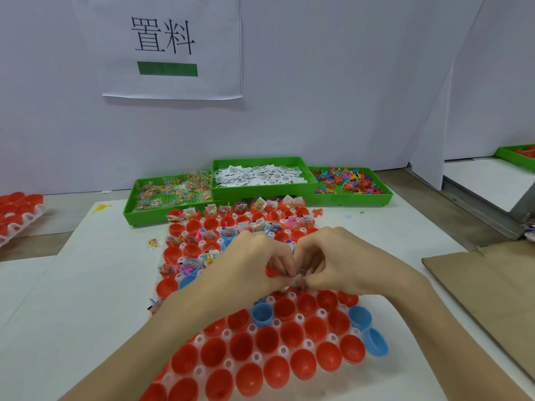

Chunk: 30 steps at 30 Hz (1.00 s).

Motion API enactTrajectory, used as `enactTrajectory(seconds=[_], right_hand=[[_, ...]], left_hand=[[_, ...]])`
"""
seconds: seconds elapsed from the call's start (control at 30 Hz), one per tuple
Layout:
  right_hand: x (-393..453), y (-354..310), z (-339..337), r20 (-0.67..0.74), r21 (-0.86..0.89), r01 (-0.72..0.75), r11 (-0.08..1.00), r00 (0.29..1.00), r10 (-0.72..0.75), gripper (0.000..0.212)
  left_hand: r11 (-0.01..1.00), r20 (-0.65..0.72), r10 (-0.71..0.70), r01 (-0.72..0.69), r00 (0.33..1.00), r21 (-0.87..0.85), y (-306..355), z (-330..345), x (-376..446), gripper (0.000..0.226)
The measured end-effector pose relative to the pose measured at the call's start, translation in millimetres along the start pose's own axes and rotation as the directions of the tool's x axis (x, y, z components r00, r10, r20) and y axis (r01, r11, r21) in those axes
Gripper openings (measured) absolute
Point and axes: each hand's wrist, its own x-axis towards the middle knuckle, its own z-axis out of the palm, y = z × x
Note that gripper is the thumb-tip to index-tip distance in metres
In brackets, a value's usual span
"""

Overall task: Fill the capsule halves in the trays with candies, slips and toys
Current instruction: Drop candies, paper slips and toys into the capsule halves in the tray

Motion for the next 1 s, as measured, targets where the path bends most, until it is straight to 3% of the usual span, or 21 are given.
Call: enactTrajectory(seconds=[0.1, 0.23, 0.6, 0.83, 1.0], right_hand=[[-1.8, 2.5, -5.3, 0.044, 0.042, -0.010, 0.999, 0.999, 0.008, 0.013], [-4.6, 5.1, -13.5, 0.096, 0.059, -0.012, 0.998, 0.995, 0.007, 0.019], [1.9, 1.2, 2.6, 0.042, -0.070, -0.036, 0.997, 0.998, 0.039, 0.023], [0.0, 10.9, -10.0, 0.108, 0.012, 0.020, 1.000, 0.994, -0.021, 0.016], [-1.7, 13.0, -17.7, 0.038, 0.053, 0.030, 0.998, 0.999, -0.032, 0.017]], left_hand=[[0.999, -0.020, -0.030, 0.031, 0.999, 0.019, 2.2, 3.8, -0.6, 0.008], [0.999, -0.039, -0.052, 0.052, 0.998, 0.010, 2.9, 7.3, -0.2, 0.009], [0.993, -0.045, -0.082, 0.085, 0.996, 0.081, 6.5, 20.5, 5.0, 0.005], [0.999, 0.044, -0.035, 0.034, 0.998, 0.019, 0.8, 7.8, 3.5, 0.017], [0.997, 0.029, -0.068, 0.069, 0.997, -0.039, -3.7, -3.7, 4.4, 0.021]])
